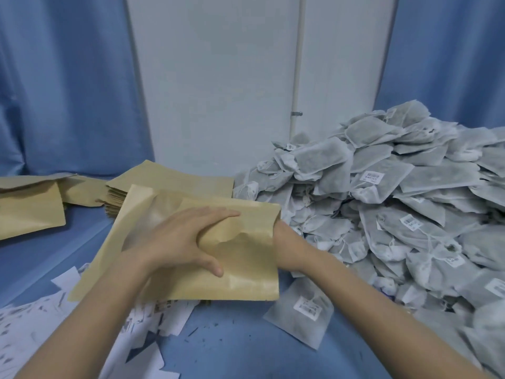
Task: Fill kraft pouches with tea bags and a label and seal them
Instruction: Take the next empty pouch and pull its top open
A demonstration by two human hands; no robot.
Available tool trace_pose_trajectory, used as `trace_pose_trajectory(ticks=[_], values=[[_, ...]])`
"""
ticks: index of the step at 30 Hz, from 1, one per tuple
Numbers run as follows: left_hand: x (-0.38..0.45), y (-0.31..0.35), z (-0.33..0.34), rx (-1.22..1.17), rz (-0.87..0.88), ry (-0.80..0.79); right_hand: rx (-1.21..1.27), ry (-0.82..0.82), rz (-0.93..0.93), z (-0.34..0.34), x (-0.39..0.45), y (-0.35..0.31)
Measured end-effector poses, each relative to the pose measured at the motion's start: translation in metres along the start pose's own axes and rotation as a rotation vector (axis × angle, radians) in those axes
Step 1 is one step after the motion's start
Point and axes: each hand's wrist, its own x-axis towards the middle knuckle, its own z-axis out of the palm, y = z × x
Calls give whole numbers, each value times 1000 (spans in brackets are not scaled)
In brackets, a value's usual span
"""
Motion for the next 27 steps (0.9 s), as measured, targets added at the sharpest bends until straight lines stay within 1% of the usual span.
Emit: trace_pose_trajectory(ticks=[1,2,3,4,5,7,8,9,10,12,13,15,16,17,19,21,23,27], values=[[-5,-6,1,-34,-18,-9,35,126,-72,0,-6,9],[-10,-11,3,-72,-35,-30,73,229,-78,-1,-13,22],[-13,-16,6,-111,-48,-41,102,299,-77,-5,-25,31],[-15,-19,9,-142,-52,-54,103,300,-17,-6,-35,46],[-16,-21,13,-169,-54,-69,96,236,35,-6,-43,60],[-15,-24,21,-225,-65,-90,-2,-39,172,-2,-55,76],[-14,-25,24,-246,-76,-92,-43,-137,202,-1,-60,80],[-12,-25,28,-262,-84,-93,-44,-165,209,1,-63,82],[-11,-26,32,-274,-96,-96,-26,-151,220,2,-66,81],[-8,-27,38,-307,-116,-113,-26,-76,260,5,-72,78],[-7,-27,40,-321,-127,-123,-83,-62,288,7,-75,76],[-6,-27,44,-329,-142,-135,-278,-74,343,14,-78,72],[-6,-26,46,-324,-148,-135,-329,-79,350,19,-78,72],[-5,-26,47,-316,-155,-132,-324,-76,345,23,-78,71],[-5,-24,48,-293,-181,-117,-150,-54,333,27,-77,68],[-6,-24,47,-265,-199,-103,64,21,328,27,-77,67],[-7,-23,46,-252,-202,-95,236,151,352,24,-79,70],[-7,-23,44,-298,-198,-92,623,460,434,14,-84,81]])
